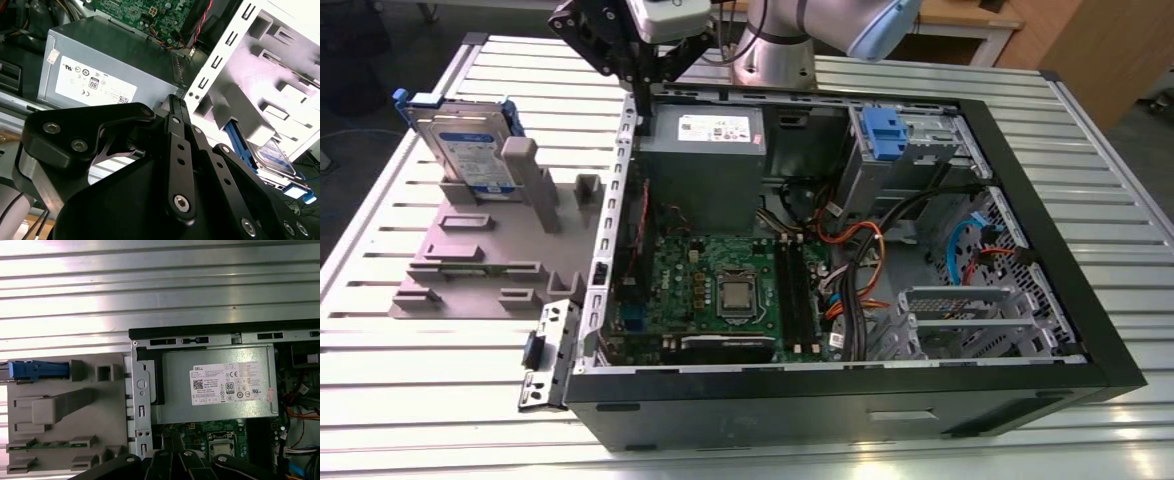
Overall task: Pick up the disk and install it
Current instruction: 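Reach for the disk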
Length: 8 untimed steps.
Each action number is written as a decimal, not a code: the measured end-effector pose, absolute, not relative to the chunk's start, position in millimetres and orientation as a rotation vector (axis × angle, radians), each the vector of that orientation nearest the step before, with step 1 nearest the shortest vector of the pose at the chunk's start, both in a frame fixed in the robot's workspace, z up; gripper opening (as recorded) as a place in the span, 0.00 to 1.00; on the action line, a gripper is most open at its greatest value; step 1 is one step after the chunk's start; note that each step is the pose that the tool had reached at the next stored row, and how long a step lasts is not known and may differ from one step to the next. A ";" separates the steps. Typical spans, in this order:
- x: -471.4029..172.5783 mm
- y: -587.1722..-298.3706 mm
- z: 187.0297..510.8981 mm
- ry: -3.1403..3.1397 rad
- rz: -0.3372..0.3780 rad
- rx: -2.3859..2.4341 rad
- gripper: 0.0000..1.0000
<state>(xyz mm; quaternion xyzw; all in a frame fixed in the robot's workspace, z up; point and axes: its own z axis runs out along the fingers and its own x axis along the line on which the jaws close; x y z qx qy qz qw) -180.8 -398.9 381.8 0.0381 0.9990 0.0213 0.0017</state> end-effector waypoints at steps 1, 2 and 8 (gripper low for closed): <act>-181.2 -399.0 381.8 3.135 0.067 0.120 0.11; -181.8 -399.0 381.8 3.135 0.067 0.120 0.11; -186.4 -398.9 381.5 3.135 0.067 0.120 0.11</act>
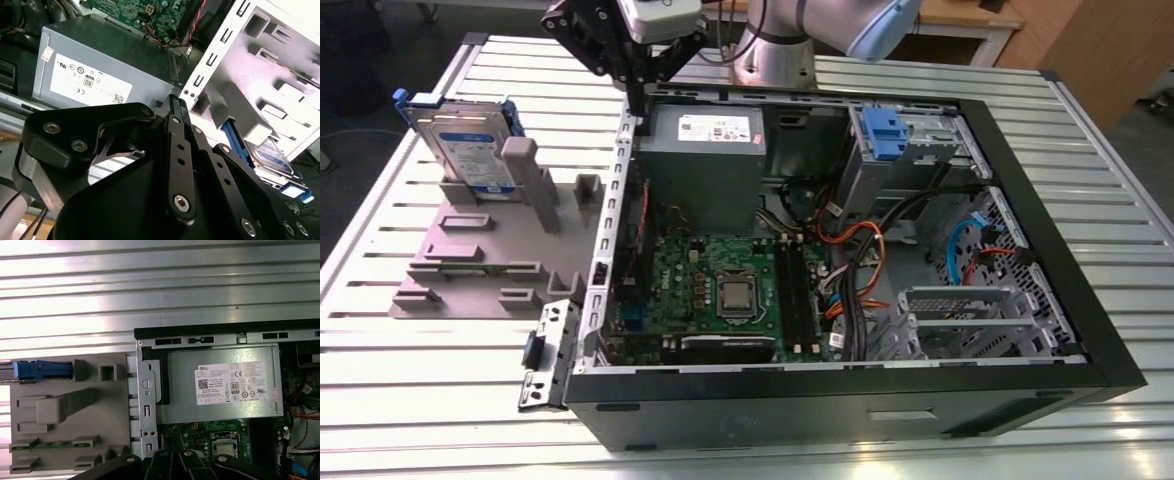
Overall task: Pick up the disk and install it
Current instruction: 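Reach for the disk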
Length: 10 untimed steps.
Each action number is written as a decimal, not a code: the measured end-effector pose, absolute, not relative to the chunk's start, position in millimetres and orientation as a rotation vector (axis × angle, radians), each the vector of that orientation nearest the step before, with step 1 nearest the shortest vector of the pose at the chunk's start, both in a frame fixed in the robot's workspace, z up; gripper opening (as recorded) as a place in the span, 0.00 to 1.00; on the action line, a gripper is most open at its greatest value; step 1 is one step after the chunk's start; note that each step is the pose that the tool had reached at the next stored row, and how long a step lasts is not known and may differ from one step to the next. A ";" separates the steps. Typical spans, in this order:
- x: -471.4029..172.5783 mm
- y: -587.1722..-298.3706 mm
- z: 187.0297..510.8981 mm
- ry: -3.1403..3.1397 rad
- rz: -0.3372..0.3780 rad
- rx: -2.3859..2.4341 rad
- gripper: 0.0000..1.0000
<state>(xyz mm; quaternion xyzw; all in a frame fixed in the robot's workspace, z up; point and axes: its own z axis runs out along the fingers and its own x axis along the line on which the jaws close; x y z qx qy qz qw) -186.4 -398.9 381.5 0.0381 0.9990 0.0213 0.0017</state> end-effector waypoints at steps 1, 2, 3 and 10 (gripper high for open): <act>-187.2 -398.9 381.5 3.135 0.067 0.120 0.11; -187.9 -398.9 381.5 3.135 0.067 0.120 0.11; -188.7 -398.9 381.5 3.135 0.067 0.120 0.11; -194.0 -398.9 381.3 3.135 0.067 0.120 0.11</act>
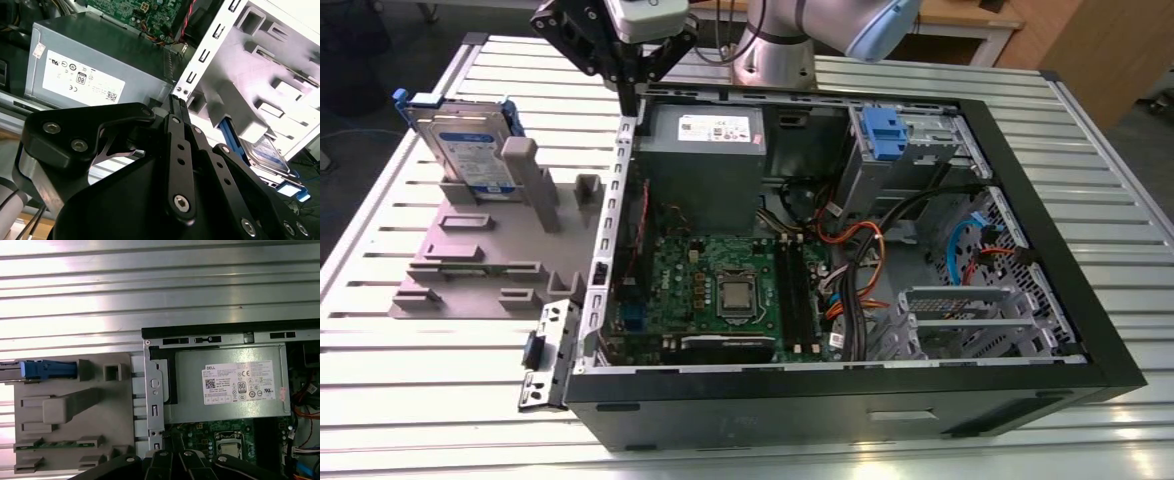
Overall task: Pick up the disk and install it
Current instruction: 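Reach for the disk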
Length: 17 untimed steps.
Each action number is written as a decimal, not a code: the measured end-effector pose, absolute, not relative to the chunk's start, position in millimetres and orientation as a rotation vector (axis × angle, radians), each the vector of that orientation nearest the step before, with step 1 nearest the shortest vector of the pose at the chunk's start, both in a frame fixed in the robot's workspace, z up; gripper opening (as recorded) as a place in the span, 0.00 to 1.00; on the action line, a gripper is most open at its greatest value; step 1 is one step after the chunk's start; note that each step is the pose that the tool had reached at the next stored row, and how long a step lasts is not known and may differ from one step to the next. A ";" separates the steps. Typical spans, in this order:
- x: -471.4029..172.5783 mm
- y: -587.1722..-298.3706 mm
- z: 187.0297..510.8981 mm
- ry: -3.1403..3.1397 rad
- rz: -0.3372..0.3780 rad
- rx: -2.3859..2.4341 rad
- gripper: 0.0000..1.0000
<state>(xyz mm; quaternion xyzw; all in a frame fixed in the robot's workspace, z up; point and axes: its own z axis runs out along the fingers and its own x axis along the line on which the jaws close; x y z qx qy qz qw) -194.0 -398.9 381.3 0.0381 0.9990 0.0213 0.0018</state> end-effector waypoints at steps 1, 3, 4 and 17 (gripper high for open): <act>-194.6 -398.9 381.2 3.135 0.067 0.120 0.11; -195.7 -398.9 381.2 3.135 0.067 0.120 0.11; -196.3 -398.9 381.2 3.135 0.067 0.120 0.11; -203.5 -398.9 380.8 3.135 0.067 0.120 0.11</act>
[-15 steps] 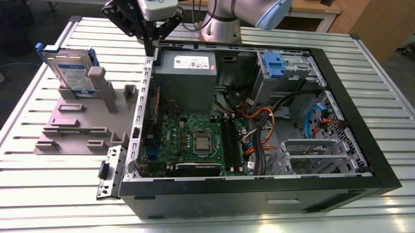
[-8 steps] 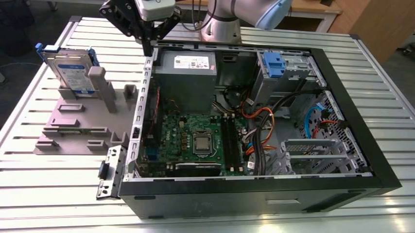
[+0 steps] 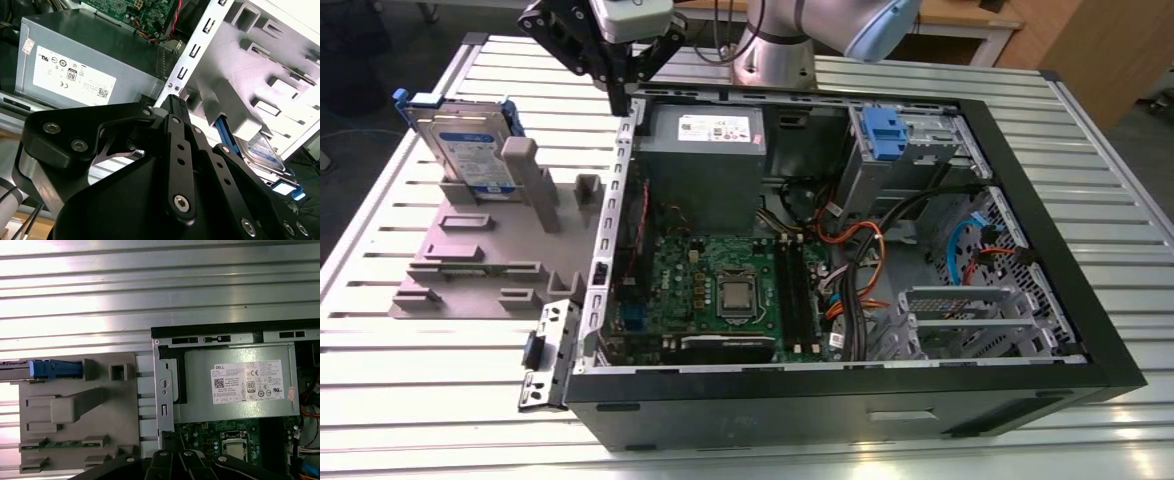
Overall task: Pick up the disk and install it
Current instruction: 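Reach for the disk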
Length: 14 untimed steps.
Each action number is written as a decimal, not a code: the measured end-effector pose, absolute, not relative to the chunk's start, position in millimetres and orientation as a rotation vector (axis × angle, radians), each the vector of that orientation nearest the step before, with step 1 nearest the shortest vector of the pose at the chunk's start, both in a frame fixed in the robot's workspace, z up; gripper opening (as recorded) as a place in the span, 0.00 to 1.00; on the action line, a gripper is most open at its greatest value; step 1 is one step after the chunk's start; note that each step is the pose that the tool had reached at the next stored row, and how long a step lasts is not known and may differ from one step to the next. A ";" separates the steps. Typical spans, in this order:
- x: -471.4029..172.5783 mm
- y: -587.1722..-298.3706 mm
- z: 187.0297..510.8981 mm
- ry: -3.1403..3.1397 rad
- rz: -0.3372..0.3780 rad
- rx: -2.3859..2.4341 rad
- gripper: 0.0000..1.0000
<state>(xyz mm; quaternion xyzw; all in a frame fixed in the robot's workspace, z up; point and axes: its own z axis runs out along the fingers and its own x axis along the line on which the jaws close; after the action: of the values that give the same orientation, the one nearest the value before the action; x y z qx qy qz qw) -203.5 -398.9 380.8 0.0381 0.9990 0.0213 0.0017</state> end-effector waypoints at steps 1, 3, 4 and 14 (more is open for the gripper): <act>-204.0 -398.9 380.8 3.135 0.067 0.120 0.11; -205.2 -398.9 380.7 3.135 0.067 0.120 0.11; -205.9 -398.9 380.7 3.135 0.067 0.120 0.11; -216.4 -398.9 380.4 3.135 0.067 0.120 0.11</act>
<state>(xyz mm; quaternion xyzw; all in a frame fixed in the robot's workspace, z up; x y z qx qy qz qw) -216.4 -398.9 380.4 0.0381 0.9990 0.0213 0.0017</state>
